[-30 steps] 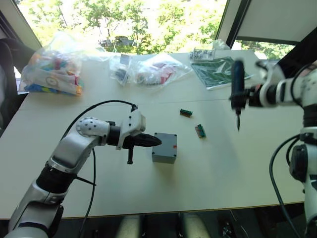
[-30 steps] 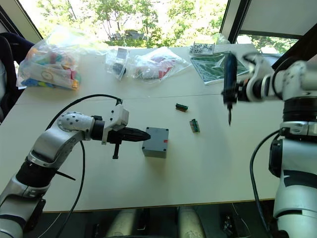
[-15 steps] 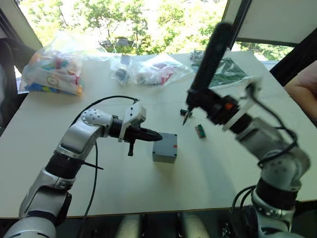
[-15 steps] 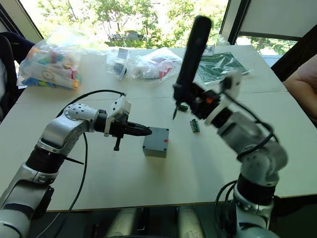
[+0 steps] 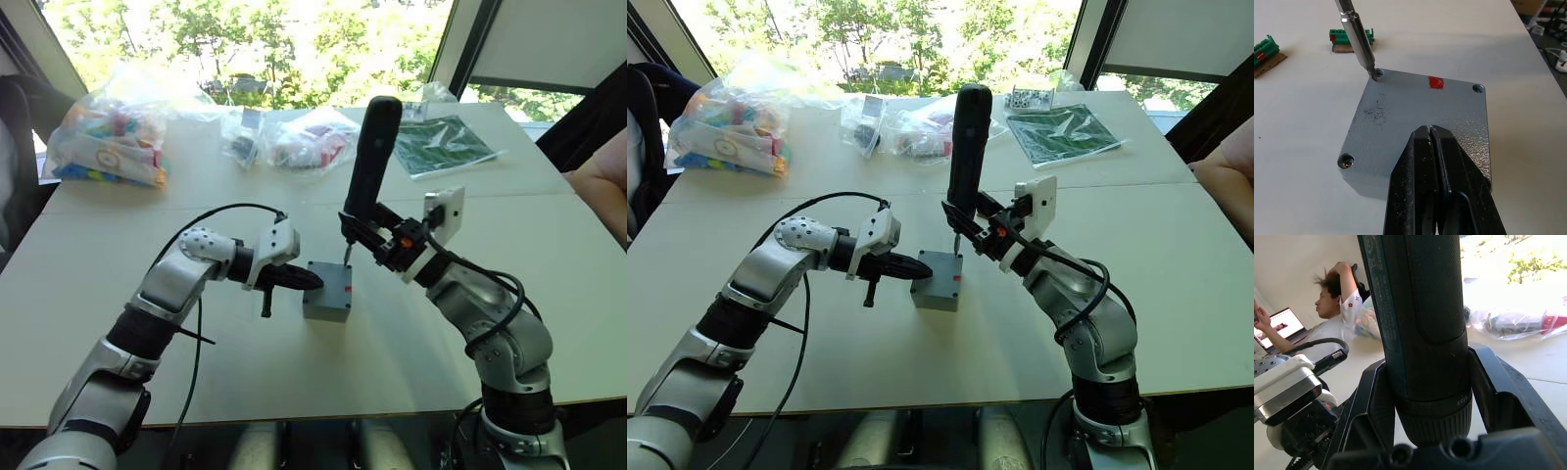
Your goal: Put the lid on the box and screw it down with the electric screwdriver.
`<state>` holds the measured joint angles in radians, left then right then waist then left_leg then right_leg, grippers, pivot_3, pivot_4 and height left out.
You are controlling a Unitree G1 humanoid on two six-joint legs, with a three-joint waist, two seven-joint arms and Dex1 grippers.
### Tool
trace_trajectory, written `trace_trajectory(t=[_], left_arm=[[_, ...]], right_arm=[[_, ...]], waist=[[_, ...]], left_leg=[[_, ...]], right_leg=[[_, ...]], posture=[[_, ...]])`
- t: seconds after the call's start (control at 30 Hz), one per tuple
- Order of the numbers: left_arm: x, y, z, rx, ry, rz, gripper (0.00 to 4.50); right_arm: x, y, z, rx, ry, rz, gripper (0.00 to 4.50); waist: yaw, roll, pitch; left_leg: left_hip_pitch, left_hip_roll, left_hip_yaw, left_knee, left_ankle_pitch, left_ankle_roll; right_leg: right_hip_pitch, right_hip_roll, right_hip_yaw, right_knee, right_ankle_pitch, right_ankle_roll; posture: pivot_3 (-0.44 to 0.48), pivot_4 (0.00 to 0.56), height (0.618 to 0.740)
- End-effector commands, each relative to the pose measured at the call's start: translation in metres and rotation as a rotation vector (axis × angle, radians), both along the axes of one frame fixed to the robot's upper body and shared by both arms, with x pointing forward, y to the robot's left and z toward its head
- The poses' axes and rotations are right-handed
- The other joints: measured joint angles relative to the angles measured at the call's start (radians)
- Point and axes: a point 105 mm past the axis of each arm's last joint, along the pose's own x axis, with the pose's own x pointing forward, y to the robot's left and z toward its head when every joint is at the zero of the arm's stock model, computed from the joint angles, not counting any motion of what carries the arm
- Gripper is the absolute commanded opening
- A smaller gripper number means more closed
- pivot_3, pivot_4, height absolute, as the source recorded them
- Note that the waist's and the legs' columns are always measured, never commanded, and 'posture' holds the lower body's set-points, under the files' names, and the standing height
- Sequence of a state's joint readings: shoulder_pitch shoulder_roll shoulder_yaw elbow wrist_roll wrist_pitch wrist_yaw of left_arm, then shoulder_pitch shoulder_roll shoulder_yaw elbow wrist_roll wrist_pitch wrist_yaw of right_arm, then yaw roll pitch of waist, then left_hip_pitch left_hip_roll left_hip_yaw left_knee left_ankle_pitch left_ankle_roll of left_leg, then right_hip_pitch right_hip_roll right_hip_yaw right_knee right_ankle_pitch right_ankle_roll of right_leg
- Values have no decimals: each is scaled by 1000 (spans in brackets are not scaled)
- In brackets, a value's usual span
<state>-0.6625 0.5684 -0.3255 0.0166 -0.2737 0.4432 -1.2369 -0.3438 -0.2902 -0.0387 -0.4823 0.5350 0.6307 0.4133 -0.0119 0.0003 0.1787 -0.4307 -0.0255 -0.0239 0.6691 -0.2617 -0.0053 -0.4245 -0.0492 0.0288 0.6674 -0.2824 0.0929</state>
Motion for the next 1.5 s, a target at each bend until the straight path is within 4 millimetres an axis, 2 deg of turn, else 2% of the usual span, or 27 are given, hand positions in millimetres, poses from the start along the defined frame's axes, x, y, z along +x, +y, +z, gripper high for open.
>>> trace_trajectory(t=[0.03, 0.43, 0.53, 0.63, 0.77, 1.07, 1.2, 1.5], left_arm=[[-1, 3, -3, 11, -2, 8, 0], [-2, 0, -6, 14, -2, 0, 0], [-2, -1, -7, 18, -3, -4, 0], [-2, -1, -9, 27, -8, -3, 0], [-4, -2, -10, 27, -3, -3, 0], [-5, -3, -12, 25, 6, -2, 0], [-5, -5, -12, 20, 10, -2, 0], [-5, -5, -16, 29, 15, 1, 0]], right_arm=[[-4, -2, 9, -5, -59, 7, 1764], [-4, -8, -2, -58, -38, -2, 1764], [-7, -3, -25, -129, 1, 7, 1764], [-4, -7, -47, -144, 71, -31, 1764], [1, -10, -57, -101, 113, -67, 1764], [3, -17, -83, -199, 170, -107, 1764], [2, -17, -86, -199, 174, -110, 1764], [0, -9, -78, -151, 155, -91, 1764]], waist=[[0, 0, 0], [2, 0, 0], [2, 0, -1], [1, -2, -3], [1, -5, -6], [2, -8, -20], [4, -9, -23], [3, -9, -25]], left_leg=[[0, 0, 0, 0, 0, 0], [4, 0, 0, 0, 0, 0], [5, 0, 0, 0, 0, 0], [8, 0, -1, -1, 0, 1], [24, 0, -1, -4, -2, 3], [26, 0, -3, -4, -2, 3], [29, 0, -4, -4, -2, 3], [31, 0, -4, -6, -3, 3]], right_leg=[[0, 0, 0, 0, 0, 0], [5, 0, 0, -1, 0, 0], [6, 0, 0, -1, 0, 0], [9, 0, -1, -2, 0, 0], [27, 0, -1, -7, -1, 0], [30, 0, -3, -8, -1, 0], [34, -1, -3, -10, -1, 0], [36, -2, -3, -12, -1, 0]], posture=[[0, 150, 740], [0, 150, 740], [0, 150, 740], [0, 150, 740], [0, 150, 740], [0, 150, 740], [0, 150, 740], [0, 150, 740]])
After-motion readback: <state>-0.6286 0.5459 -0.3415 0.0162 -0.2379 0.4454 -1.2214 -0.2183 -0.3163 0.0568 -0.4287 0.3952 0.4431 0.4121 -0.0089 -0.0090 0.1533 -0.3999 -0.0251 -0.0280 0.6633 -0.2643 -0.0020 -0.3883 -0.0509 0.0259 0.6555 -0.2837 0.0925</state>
